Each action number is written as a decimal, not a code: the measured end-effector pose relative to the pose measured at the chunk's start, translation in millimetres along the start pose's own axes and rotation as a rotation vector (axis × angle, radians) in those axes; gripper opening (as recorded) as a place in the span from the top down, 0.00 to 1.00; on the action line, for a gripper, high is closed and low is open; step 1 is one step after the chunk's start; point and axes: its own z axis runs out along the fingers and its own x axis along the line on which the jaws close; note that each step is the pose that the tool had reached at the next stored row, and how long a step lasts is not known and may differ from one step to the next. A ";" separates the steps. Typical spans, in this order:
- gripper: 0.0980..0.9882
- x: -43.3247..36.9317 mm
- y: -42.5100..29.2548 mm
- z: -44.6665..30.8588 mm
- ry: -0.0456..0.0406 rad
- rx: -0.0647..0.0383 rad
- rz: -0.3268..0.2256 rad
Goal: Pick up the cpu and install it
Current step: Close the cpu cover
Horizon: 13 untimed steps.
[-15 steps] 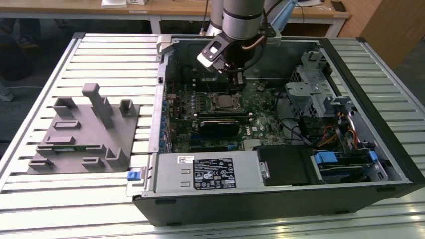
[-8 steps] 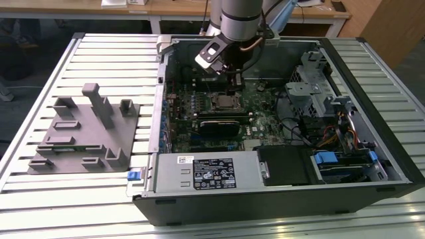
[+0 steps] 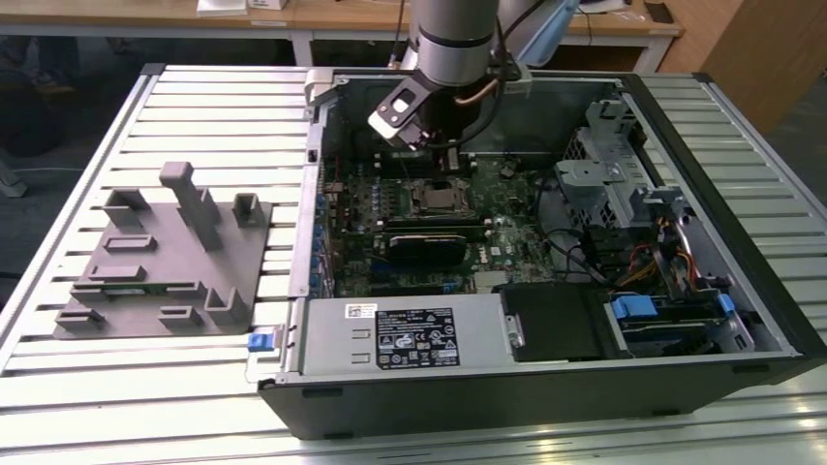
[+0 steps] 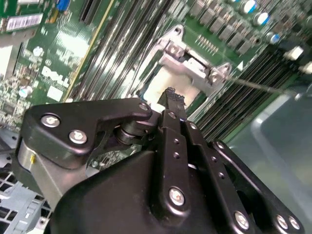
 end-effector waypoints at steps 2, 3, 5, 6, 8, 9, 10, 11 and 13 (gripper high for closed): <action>0.99 0.3 -5.5 1.4 0.0002 0.000 0.000; 0.99 0.5 -7.8 2.4 0.0002 0.000 0.000; 0.99 0.8 -10.5 4.9 0.0001 0.000 0.000; 0.99 0.9 -11.5 6.3 0.0001 0.000 0.000; 0.99 1.1 -13.2 8.9 0.0001 0.000 0.000; 0.99 1.2 -14.0 10.2 0.0001 0.000 0.000; 0.99 1.3 -14.5 11.5 0.0001 0.000 0.000; 0.99 1.3 -14.6 12.8 0.0001 0.000 0.000; 0.99 1.4 -14.9 15.5 0.0001 0.000 0.000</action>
